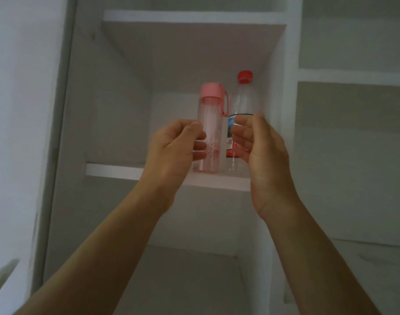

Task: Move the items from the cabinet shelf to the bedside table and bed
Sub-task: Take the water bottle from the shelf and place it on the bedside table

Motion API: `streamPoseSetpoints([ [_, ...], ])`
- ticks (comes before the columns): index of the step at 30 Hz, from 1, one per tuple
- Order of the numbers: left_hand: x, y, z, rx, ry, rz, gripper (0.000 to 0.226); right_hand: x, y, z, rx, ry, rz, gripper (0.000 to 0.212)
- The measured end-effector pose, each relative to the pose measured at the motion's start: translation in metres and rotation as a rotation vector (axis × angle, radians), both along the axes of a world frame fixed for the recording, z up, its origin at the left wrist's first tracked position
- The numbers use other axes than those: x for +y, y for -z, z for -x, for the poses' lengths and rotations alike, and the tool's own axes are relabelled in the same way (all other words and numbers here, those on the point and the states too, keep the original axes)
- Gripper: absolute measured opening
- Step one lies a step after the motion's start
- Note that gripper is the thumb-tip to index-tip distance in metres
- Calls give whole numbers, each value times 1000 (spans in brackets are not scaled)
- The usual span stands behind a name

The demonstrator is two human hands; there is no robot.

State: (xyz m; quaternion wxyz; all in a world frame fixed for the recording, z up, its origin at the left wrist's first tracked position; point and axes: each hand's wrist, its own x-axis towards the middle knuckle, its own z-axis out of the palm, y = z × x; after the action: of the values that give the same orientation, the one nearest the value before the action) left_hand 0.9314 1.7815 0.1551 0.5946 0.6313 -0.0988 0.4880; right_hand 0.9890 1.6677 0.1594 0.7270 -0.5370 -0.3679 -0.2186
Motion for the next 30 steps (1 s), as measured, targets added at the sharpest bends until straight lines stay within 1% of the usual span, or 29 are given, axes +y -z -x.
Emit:
streamPoseSetpoints([
  [3,-7,-11,-8,35,-11,-44,20,0,-6,-1,-35,111,60,45],
  [5,-14,-17,-14,42,39,-71,20,1,-9,-4,-33,143,86,40],
  [7,-20,-21,-23,72,67,-97,21,4,-11,-9,-22,196,113,40],
  [9,-22,-23,-33,105,60,-96,20,5,-12,-15,-10,240,124,47],
  [12,-22,-25,-48,129,45,-99,19,6,-14,-20,25,240,115,57],
  [17,-25,-26,-61,219,39,-161,23,4,-18,-33,68,246,171,45],
  [20,-31,-30,-63,267,39,-187,29,5,-20,-39,117,295,229,44],
  [23,-32,-34,-70,317,54,-189,24,6,-22,-41,139,318,270,45],
  [28,-25,-32,-82,280,-13,-159,16,3,-23,-40,132,339,287,39],
  [30,-23,-30,-83,258,-44,-163,22,3,-21,-39,115,355,272,40],
])
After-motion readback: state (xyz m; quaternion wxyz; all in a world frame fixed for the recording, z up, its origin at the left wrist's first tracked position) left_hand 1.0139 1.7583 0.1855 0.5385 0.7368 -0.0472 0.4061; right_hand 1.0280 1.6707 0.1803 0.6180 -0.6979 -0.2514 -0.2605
